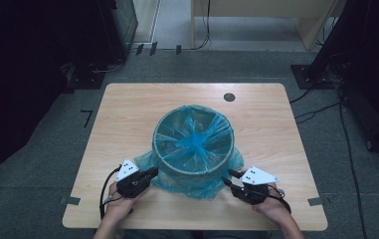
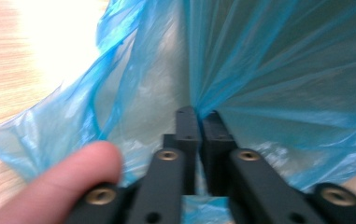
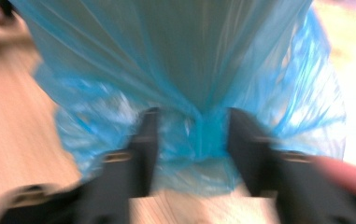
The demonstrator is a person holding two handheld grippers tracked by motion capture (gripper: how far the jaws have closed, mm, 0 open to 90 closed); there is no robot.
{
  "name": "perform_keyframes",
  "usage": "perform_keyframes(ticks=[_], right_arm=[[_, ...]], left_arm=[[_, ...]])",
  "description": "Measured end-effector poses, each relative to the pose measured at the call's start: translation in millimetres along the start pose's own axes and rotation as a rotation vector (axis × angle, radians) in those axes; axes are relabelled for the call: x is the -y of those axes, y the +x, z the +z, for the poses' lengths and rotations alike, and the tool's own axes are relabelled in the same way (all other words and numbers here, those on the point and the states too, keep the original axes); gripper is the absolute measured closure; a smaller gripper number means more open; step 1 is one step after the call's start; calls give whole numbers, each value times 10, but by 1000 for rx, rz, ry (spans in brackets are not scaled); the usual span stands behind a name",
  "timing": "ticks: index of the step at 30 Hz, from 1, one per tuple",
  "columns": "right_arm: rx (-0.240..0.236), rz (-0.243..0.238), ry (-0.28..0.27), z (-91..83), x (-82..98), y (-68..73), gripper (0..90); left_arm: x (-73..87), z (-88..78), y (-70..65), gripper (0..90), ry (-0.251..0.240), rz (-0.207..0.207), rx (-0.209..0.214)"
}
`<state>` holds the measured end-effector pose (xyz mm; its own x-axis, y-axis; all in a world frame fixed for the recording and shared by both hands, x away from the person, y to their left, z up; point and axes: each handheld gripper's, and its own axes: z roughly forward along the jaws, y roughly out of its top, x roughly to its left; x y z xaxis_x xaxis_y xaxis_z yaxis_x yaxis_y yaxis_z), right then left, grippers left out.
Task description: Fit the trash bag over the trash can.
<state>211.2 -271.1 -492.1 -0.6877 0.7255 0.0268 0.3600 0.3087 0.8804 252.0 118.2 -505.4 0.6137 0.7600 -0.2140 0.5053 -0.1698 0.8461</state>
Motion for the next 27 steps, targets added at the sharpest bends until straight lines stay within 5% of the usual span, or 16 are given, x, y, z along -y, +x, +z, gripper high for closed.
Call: perform_keyframes(ticks=[3,8,14,17,21,27], right_arm=[[-33,22,-67,-126,-21,-34,376],[-46,40,-159,-316,-69,-106,398],[6,43,-235,-486,-175,-181,673],[15,38,-276,-605,-287,-270,857],[-18,40,-326,-713,-382,-346,900],[-130,-111,-350,-824,-660,-396,900]], left_arm=[[14,-35,45,517,-34,-2,49],[-28,-154,104,162,-79,-16,72],[-72,-329,209,0,-127,-21,45],[-85,-400,264,0,-130,-22,-9],[-37,-460,369,0,-73,-19,-90],[60,-501,486,0,20,1,-227]])
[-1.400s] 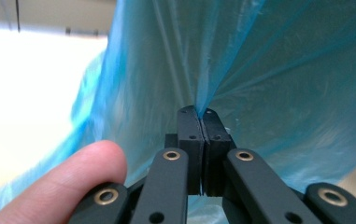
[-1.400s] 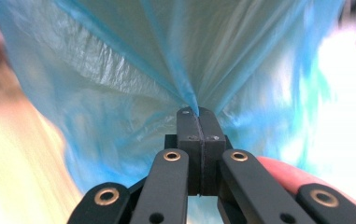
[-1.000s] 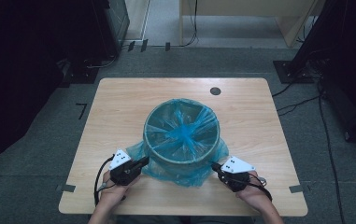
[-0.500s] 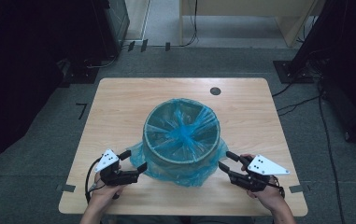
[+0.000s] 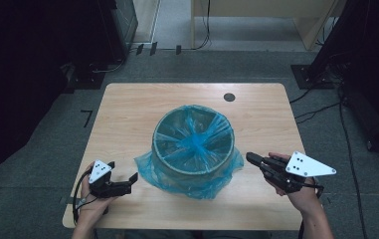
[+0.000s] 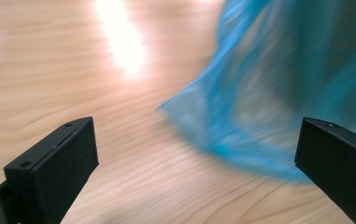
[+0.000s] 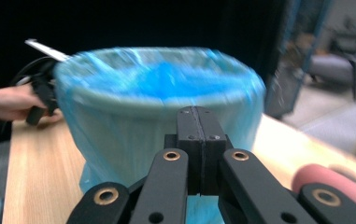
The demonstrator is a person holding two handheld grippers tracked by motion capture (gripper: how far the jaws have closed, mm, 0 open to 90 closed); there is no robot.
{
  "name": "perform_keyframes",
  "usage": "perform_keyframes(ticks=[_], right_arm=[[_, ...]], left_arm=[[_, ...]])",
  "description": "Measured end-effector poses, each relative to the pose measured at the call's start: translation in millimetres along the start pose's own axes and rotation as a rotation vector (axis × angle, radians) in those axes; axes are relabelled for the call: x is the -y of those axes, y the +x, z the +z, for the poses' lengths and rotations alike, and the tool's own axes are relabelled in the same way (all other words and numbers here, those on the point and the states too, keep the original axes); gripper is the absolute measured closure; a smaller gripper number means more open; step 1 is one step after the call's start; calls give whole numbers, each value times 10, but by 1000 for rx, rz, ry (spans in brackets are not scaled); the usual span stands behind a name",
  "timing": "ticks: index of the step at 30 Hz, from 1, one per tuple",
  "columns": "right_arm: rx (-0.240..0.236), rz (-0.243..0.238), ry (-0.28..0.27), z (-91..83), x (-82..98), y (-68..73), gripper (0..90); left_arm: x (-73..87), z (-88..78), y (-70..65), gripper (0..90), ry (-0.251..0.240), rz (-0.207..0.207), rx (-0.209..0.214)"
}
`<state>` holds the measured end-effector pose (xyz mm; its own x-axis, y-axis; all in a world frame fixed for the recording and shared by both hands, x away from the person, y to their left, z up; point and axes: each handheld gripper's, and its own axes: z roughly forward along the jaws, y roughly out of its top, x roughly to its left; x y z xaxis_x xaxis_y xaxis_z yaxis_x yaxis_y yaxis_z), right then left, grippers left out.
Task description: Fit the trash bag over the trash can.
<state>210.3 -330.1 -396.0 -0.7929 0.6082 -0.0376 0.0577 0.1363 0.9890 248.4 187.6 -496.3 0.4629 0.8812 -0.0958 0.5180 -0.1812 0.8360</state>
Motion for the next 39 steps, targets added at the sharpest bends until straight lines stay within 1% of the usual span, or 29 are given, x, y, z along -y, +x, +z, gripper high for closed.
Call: perform_keyframes(ticks=[2,4,6,8,9,11,12,13,15,18,20,21,22,24,25,28,30,32,34,35,37,38,39], right_arm=[[-52,-60,0,38,-124,-11,900],[-97,-121,4,93,-249,-12,900],[-140,-180,14,161,-370,-7,900],[-183,-238,26,243,-485,7,900],[-202,-272,36,288,-541,16,900],[-259,-351,56,402,-663,50,900],[-283,-387,68,457,-716,72,900],[-301,-412,79,502,-755,89,900],[-347,-480,107,626,-850,148,900],[-406,-569,159,821,-960,255,900],[-456,-622,195,974,-1016,324,900],[-483,-661,223,1091,-1046,370,900],[-483,-661,223,1091,-1046,370,900],[-516,-685,256,1212,-1075,411,900],[-536,-708,275,1286,-1089,432,900],[-569,-751,324,1457,-1094,472,900],[-581,-776,361,1554,-1078,490,900],[-592,-815,397,1662,-1046,518,900],[-607,-858,422,1783,-1015,562,900],[-612,-873,425,1824,-1005,576,900],[-624,-895,445,1916,-970,600,900],[-637,-905,479,1995,-922,608,900],[-637,-905,479,1995,-922,608,900]], left_arm=[[20,2,30,0,29,15,-25],[40,16,64,0,56,13,-60],[68,36,101,0,96,18,-88],[104,61,123,0,133,22,-93],[127,83,126,0,158,34,-104],[156,124,111,0,196,57,-107],[165,139,99,0,205,66,-105],[168,150,83,0,206,63,-99],[163,158,69,0,207,68,-102],[163,166,73,0,209,52,-95],[162,168,74,0,209,52,-94],[162,169,73,0,209,51,-95],[160,170,72,0,210,50,-96],[158,174,70,0,211,49,-99],[158,175,70,0,210,48,-100],[156,176,69,0,211,47,-102],[155,177,69,0,212,47,-103],[154,179,69,0,211,45,-102],[152,182,71,0,212,45,-102],[151,183,71,0,212,46,-103],[151,182,71,0,212,45,-103],[151,182,71,0,212,45,-103],[151,182,71,0,212,45,-102]])
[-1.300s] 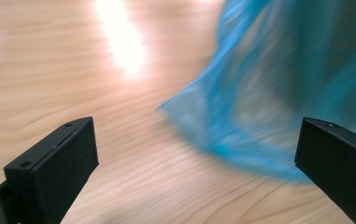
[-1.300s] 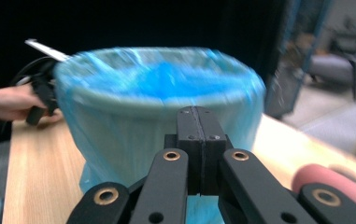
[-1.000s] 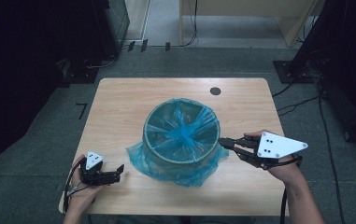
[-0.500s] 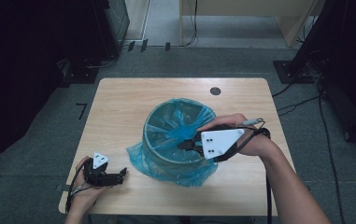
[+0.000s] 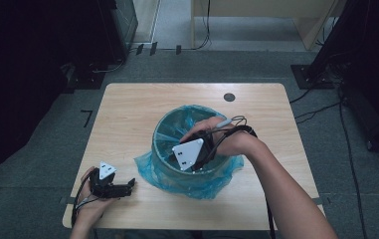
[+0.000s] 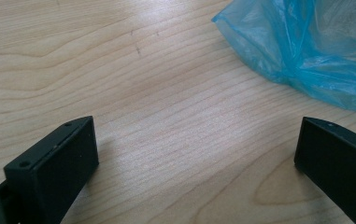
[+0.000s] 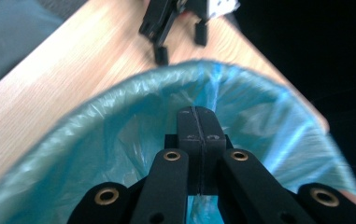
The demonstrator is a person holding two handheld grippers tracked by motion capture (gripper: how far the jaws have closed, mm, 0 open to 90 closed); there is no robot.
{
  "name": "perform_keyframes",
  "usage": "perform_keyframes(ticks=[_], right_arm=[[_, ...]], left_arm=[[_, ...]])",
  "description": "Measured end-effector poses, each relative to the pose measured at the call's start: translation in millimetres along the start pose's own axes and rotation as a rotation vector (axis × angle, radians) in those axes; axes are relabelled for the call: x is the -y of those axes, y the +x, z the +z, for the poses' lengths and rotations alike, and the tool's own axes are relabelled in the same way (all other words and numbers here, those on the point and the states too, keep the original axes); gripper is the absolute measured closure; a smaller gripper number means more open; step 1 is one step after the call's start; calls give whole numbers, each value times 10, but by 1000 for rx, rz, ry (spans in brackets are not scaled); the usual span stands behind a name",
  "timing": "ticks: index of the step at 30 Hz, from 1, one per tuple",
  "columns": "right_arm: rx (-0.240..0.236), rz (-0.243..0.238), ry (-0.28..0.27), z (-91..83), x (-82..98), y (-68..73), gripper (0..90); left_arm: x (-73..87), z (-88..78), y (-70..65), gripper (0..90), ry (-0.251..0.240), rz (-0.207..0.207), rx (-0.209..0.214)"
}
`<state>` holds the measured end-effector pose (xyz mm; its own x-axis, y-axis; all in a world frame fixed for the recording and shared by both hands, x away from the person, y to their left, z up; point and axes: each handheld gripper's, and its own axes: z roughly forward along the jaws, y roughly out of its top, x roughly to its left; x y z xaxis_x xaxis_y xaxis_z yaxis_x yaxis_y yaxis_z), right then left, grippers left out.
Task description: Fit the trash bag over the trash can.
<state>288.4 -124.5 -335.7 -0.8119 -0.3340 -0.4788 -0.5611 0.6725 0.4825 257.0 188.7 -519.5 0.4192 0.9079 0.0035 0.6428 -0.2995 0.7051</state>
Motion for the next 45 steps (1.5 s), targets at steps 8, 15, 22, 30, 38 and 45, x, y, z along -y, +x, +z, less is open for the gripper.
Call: perform_keyframes(ticks=[8,15,22,30,38,45], right_arm=[[-93,14,55,289,66,3,900],[-140,19,83,488,132,14,900],[-226,41,92,650,235,2,900],[-284,87,90,753,303,-33,900],[-292,103,89,763,314,-43,900],[-280,81,99,695,270,-65,900]], left_arm=[[-7,5,3,0,1,-1,-3],[-12,10,4,0,1,-5,-8],[-18,18,8,0,-1,-12,-11],[-22,22,11,0,-2,-17,-14],[-26,26,15,0,-1,-19,-19],[-27,28,17,0,-2,-21,-21]])
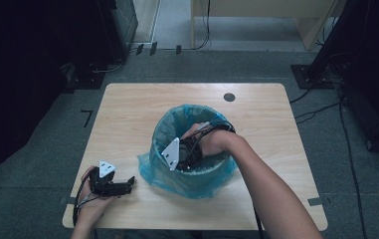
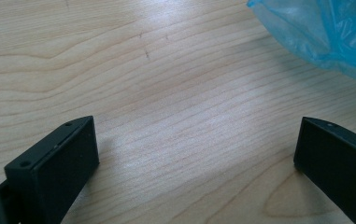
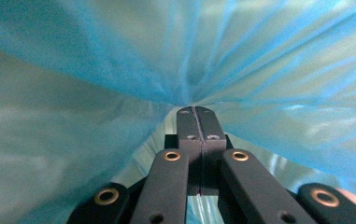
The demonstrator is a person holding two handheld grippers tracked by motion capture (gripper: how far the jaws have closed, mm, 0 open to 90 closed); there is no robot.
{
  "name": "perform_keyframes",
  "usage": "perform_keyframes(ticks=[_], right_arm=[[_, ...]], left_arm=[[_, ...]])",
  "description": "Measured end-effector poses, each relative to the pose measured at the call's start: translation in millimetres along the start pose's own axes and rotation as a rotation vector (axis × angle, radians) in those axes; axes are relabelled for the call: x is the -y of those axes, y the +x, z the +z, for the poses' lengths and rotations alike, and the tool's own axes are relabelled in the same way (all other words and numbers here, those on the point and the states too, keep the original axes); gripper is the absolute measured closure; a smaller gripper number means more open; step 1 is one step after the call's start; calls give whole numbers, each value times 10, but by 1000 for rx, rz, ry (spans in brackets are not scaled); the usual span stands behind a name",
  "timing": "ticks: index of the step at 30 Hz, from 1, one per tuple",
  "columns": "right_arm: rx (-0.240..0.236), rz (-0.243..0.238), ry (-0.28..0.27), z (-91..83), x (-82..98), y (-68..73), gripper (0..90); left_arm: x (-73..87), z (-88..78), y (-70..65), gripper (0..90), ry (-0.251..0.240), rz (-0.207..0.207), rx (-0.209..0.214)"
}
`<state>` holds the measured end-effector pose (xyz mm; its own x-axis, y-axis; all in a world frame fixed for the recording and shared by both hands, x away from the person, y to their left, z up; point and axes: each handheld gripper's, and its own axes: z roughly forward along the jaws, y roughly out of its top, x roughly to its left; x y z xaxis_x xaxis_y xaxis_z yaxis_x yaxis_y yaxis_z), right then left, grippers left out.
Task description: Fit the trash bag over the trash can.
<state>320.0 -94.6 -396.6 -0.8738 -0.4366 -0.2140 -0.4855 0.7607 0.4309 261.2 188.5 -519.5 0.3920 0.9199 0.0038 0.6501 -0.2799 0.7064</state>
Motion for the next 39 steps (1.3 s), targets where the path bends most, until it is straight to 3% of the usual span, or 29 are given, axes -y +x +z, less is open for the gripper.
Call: perform_keyframes(ticks=[5,8,11,13,14,18,22,29,33,39], right_arm=[[36,-55,-1,-263,-121,27,900],[25,-79,17,-416,-154,93,900],[-4,-72,42,-481,-82,151,900],[-24,-58,83,-460,3,173,900],[-46,-63,129,-399,82,188,900],[-77,-52,165,-297,138,204,900],[-79,-58,158,-214,148,171,900],[-6,-86,71,-334,-92,72,900],[21,-130,78,-335,-206,7,900],[19,-165,111,-234,-243,-130,900]], left_arm=[[0,-1,0,0,1,0,0],[0,0,0,0,0,-1,0],[0,0,0,0,0,-1,0],[0,0,-1,0,0,-1,0],[0,0,0,0,0,-1,0],[0,0,0,0,0,-1,-1],[0,0,1,0,0,-2,-1],[0,1,0,0,-1,-4,-2],[0,1,0,0,-1,-4,-2],[0,1,0,0,-2,-4,-3]])
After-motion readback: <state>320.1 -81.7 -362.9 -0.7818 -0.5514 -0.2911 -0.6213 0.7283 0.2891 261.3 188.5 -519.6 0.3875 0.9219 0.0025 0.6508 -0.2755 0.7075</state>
